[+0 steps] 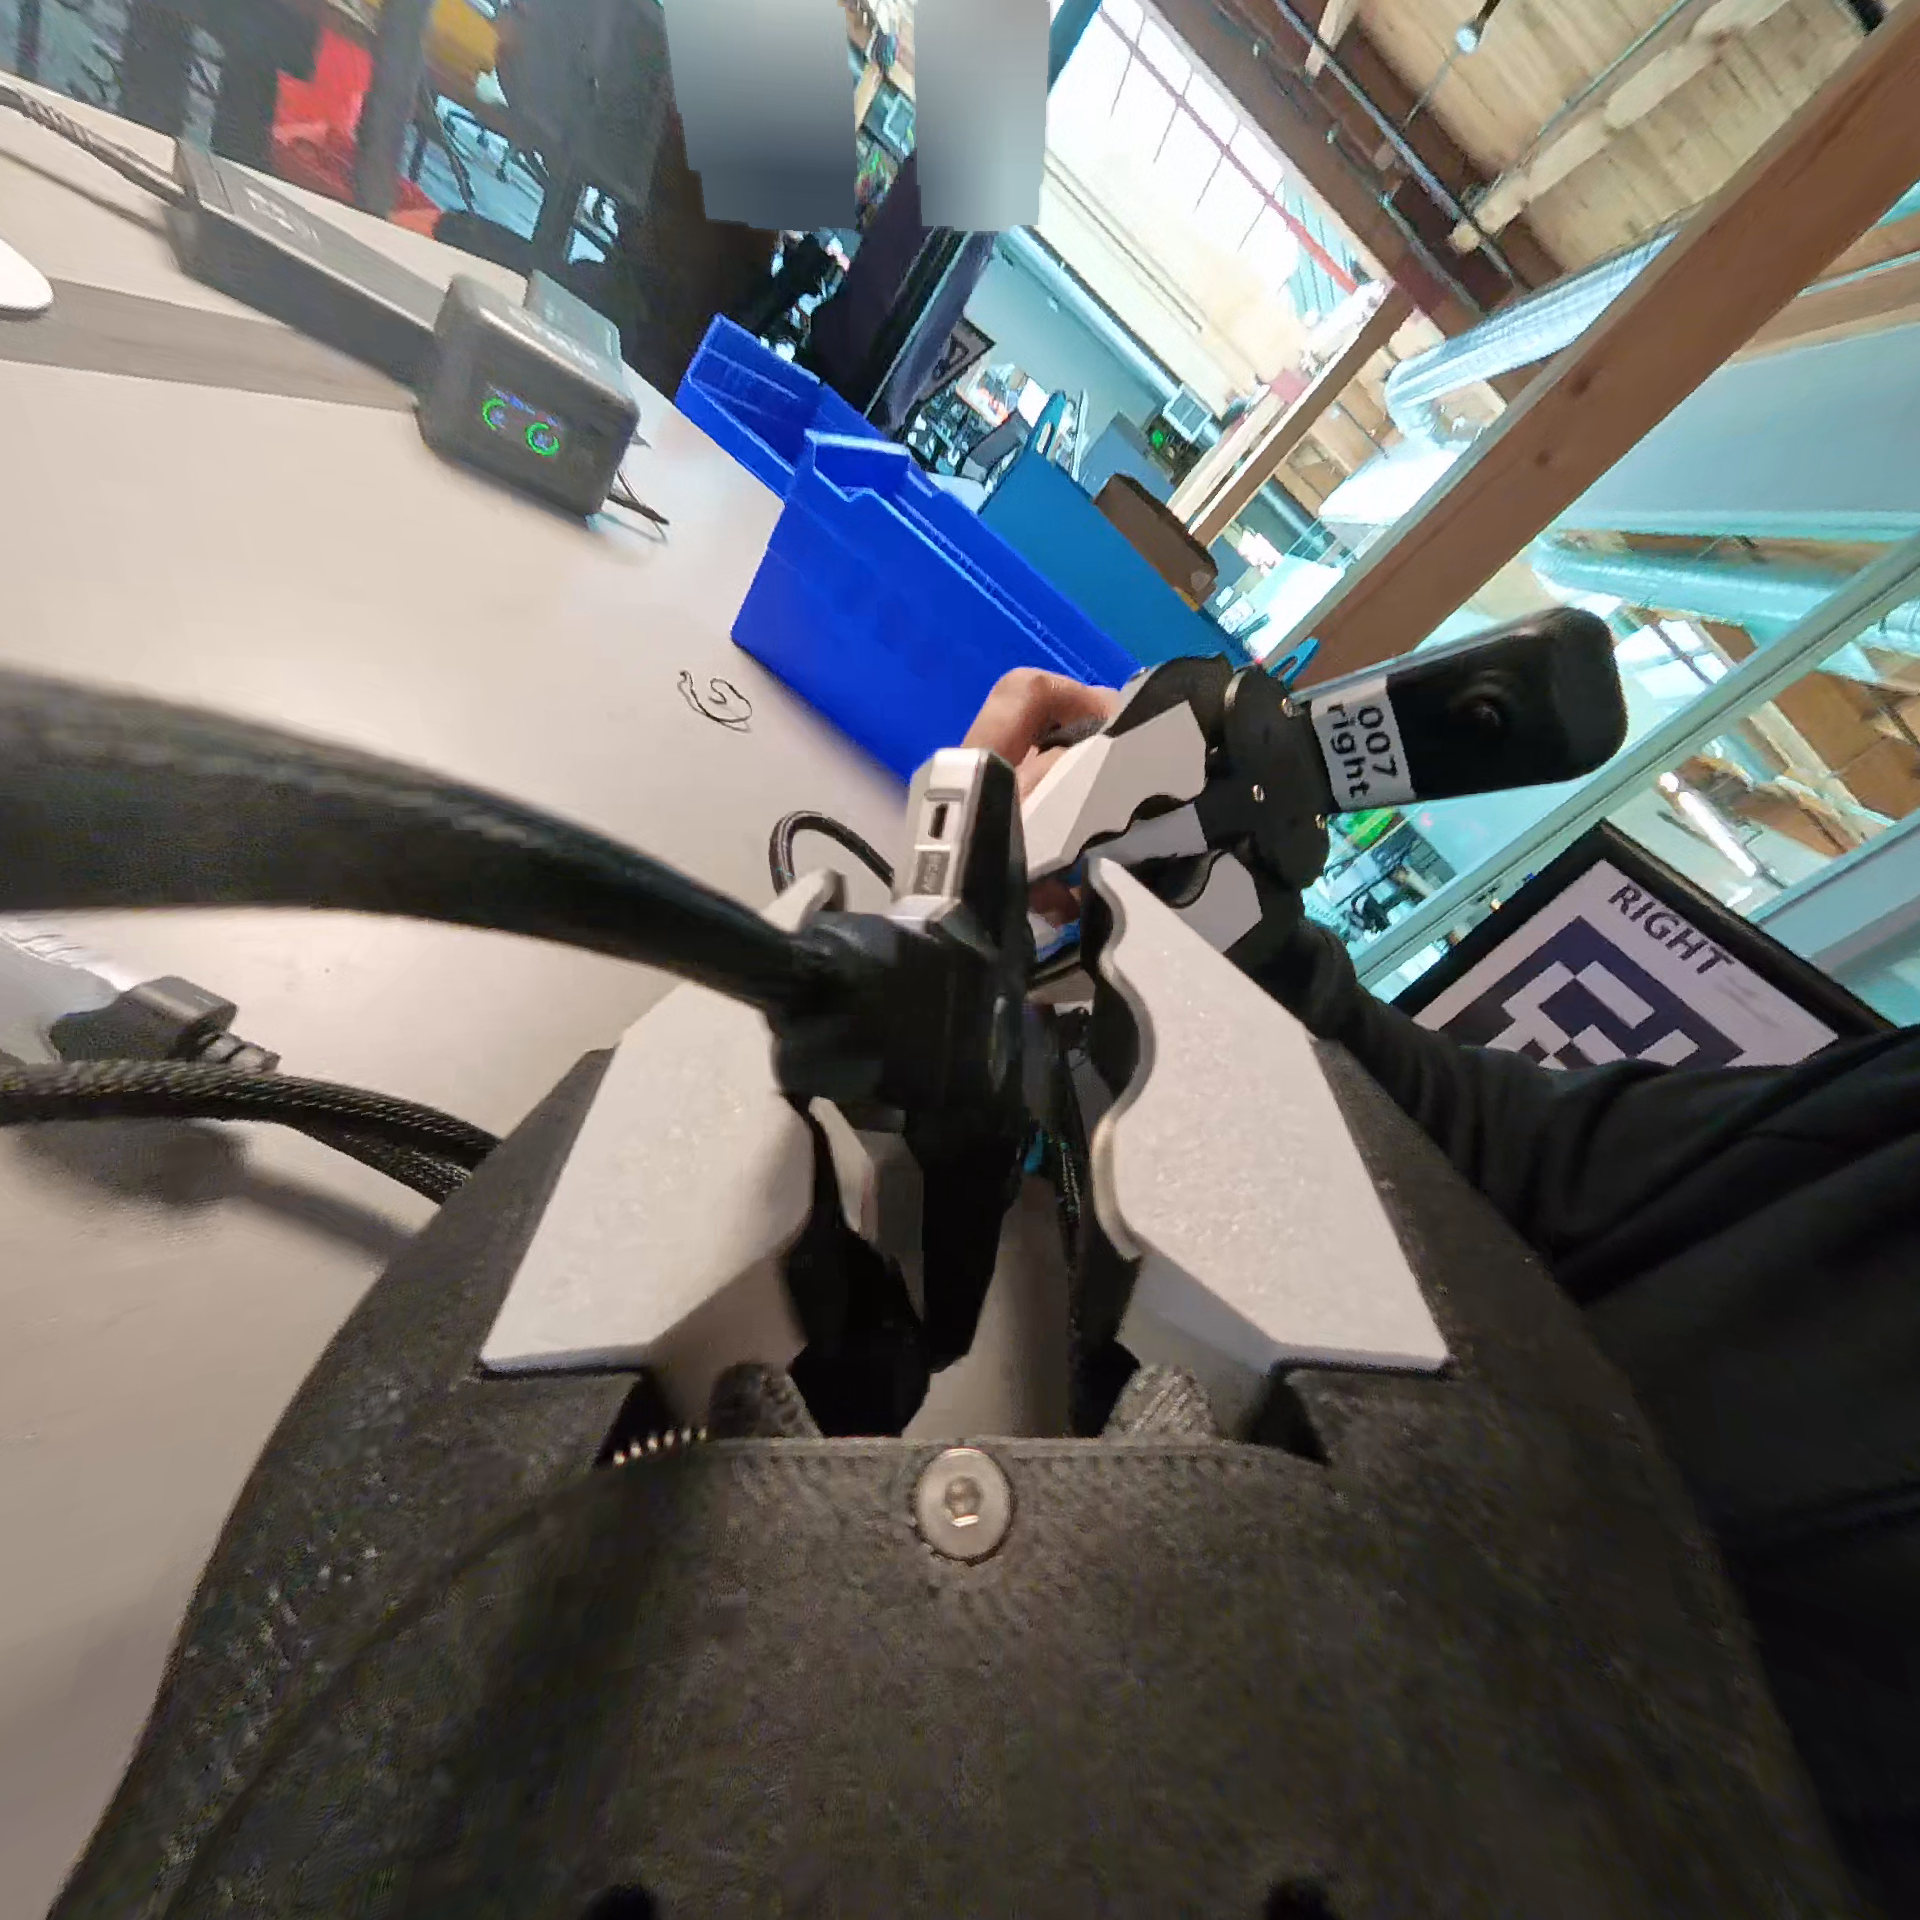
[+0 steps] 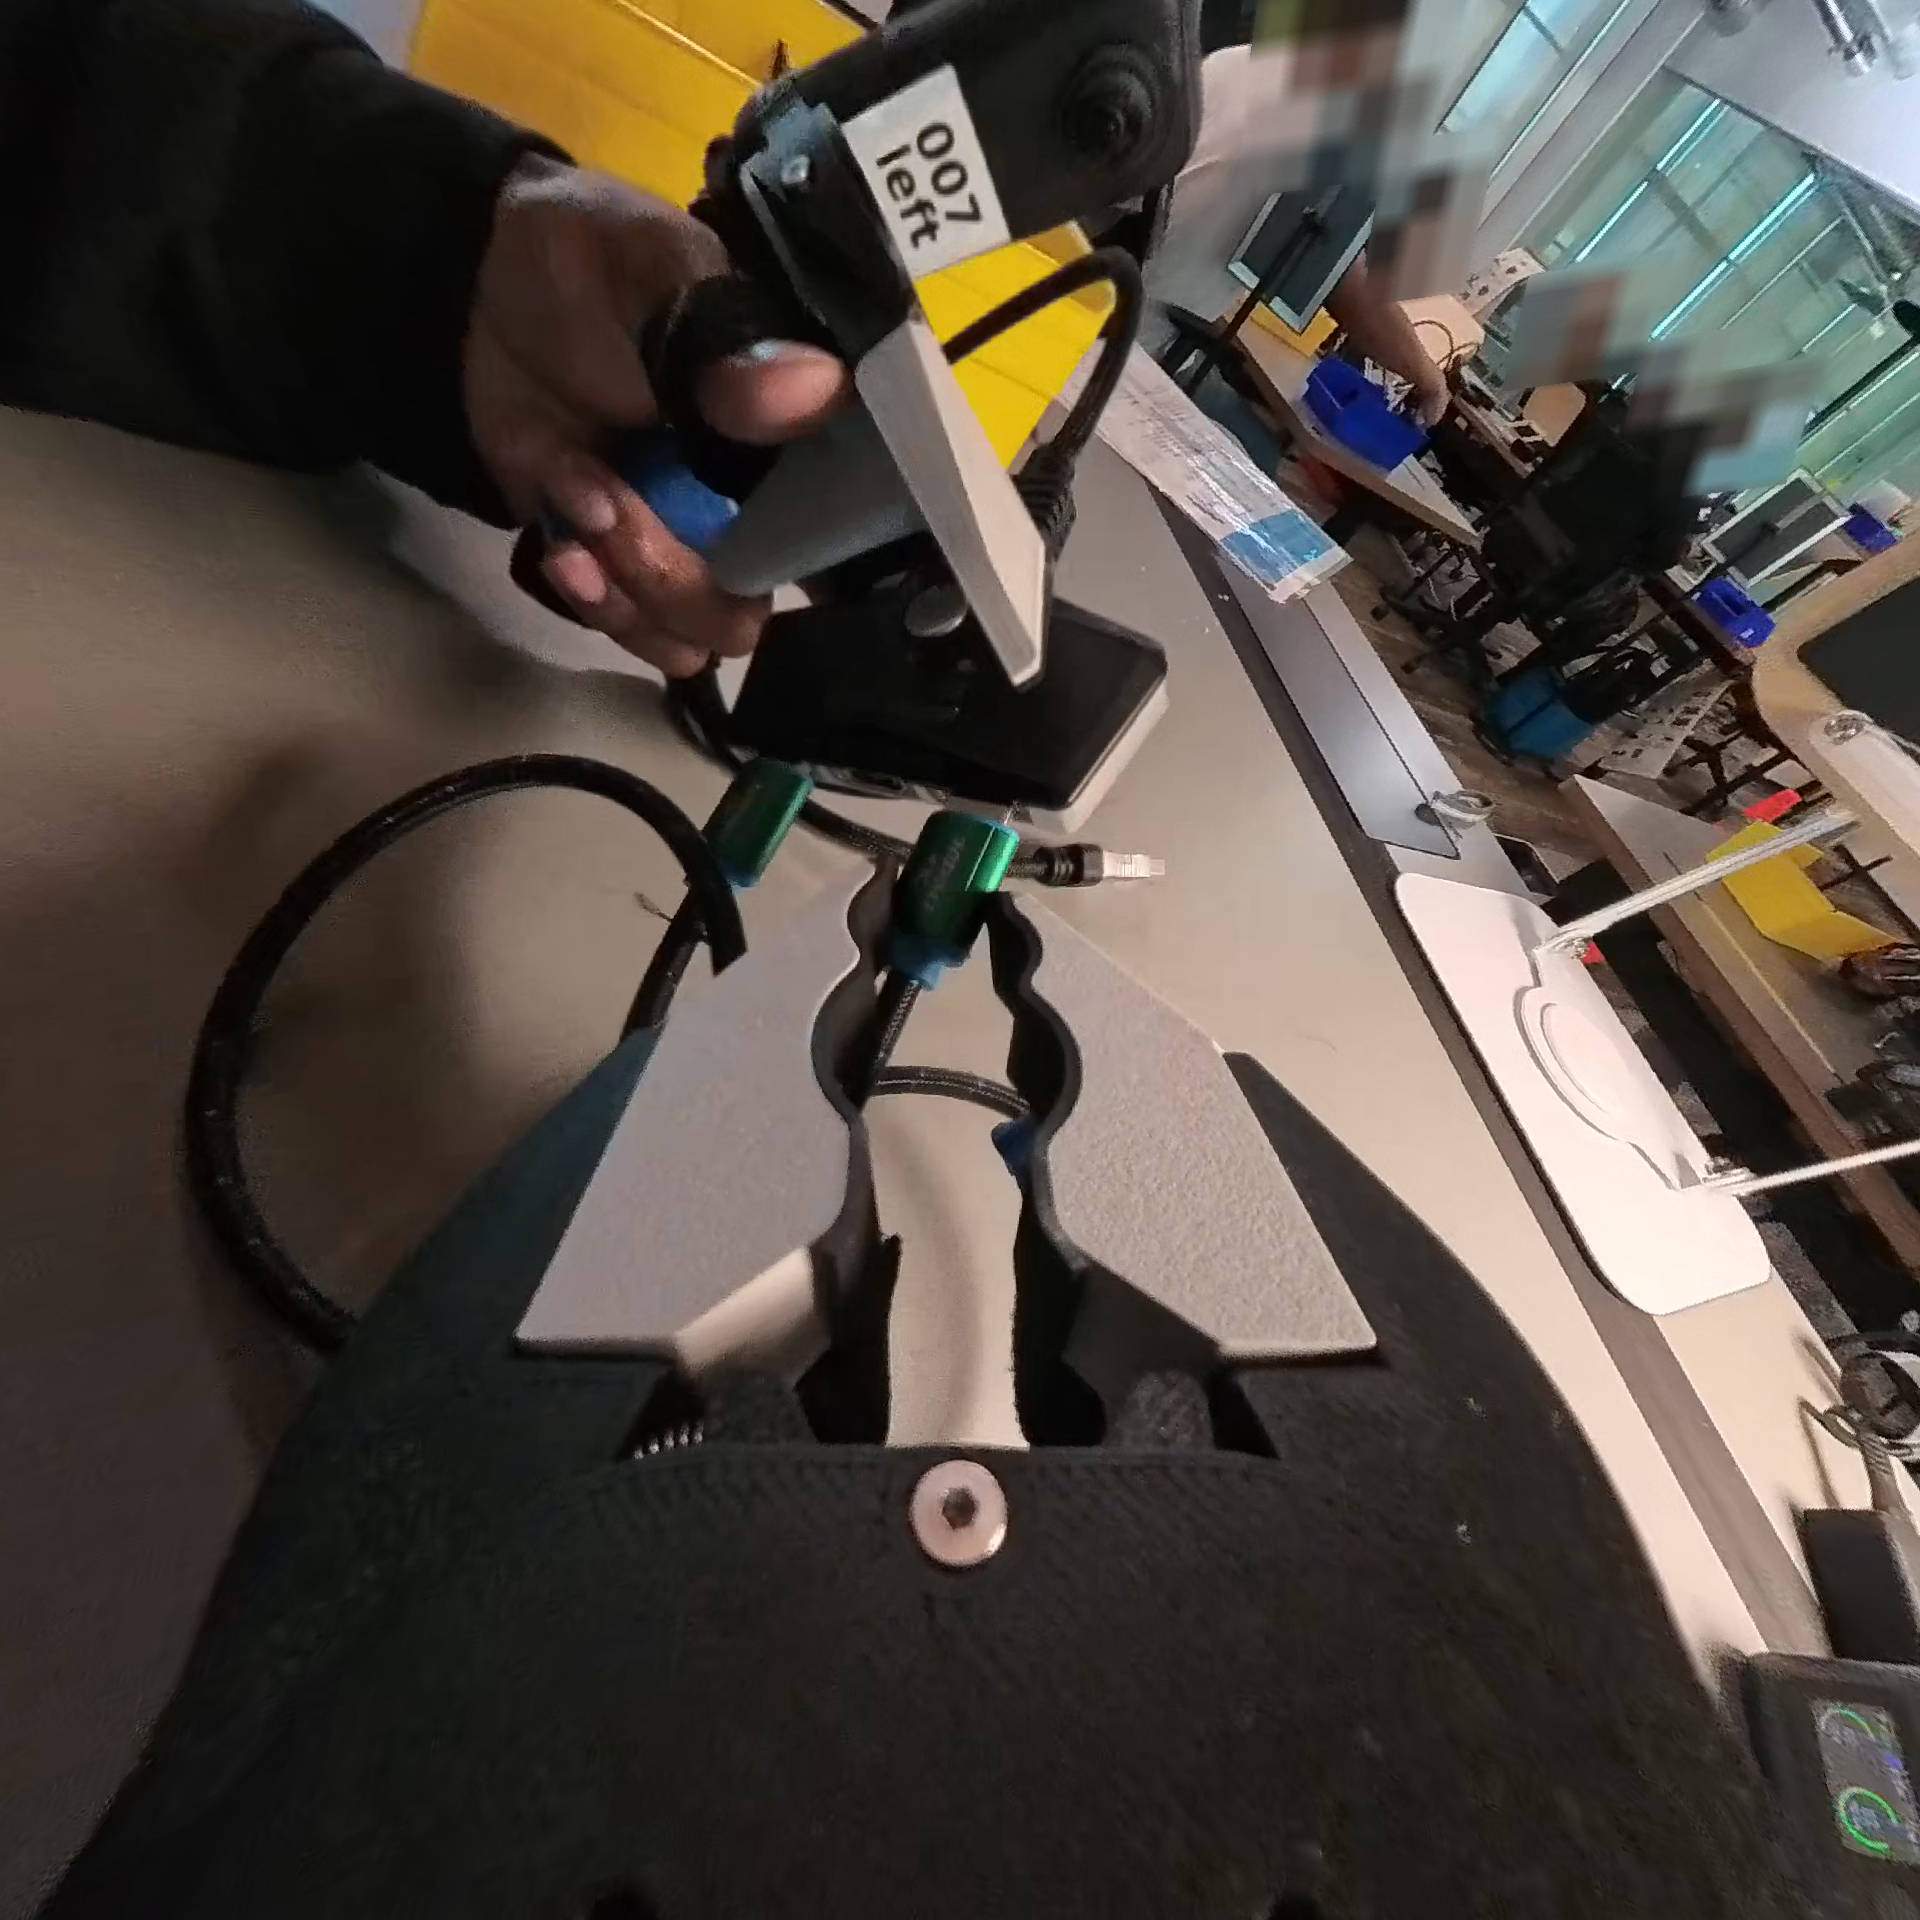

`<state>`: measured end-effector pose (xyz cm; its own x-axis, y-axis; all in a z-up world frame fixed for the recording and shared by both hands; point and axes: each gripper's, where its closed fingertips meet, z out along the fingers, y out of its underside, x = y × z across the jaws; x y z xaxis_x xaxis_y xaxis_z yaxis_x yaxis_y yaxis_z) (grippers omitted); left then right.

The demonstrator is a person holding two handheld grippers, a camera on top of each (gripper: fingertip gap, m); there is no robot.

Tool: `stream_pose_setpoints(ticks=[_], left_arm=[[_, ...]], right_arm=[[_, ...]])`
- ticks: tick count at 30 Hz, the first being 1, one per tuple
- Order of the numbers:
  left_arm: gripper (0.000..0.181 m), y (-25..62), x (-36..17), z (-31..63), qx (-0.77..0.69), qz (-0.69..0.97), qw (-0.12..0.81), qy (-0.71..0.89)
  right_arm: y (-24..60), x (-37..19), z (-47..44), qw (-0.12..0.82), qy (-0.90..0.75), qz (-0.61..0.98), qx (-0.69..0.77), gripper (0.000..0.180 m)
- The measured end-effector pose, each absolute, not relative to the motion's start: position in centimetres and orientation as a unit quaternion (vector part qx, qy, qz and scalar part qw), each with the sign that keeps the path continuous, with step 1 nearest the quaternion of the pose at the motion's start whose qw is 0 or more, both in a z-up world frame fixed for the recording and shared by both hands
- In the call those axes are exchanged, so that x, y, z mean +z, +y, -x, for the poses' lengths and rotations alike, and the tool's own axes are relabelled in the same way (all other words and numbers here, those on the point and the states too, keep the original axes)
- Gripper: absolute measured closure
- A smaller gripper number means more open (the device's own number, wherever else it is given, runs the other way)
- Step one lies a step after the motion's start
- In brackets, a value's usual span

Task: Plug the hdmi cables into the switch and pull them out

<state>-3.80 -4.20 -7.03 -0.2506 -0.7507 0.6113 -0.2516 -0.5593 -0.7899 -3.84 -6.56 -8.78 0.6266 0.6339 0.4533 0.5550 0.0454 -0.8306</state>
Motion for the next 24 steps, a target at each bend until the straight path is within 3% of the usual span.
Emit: stream_pose_setpoints(ticks=[1, 4, 11, 17, 24], left_arm=[[0.147, -3.9, -6.9, 3.8, -0.671, 0.581, 0.194, 0.417], [0.157, -3.9, -6.2, 3.4, -0.705, 0.563, 0.202, 0.381], [0.16, -1.4, -6.0, 4.1, -0.706, 0.584, 0.236, 0.324], [0.16, -2.3, -5.8, 3.9, -0.71, 0.576, 0.23, 0.334], [0.157, -3.8, -5.5, 4.3, -0.712, 0.557, 0.2, 0.377]], right_arm=[[-6.6, -8.6, 4.0, 0.584, -0.428, 0.688, 0.04, 0.161], [-6.5, -8.8, 3.8, 0.581, -0.428, 0.691, 0.035, 0.157], [-5.5, -10.2, 1.8, 0.536, -0.398, 0.744, -0.032, 0.143], [-4.9, -10.1, 2.6, 0.551, -0.422, 0.715, -0.087, 0.167], [-6.1, -9.1, 3.3, 0.563, -0.458, 0.685, -0.071, 0.169]])
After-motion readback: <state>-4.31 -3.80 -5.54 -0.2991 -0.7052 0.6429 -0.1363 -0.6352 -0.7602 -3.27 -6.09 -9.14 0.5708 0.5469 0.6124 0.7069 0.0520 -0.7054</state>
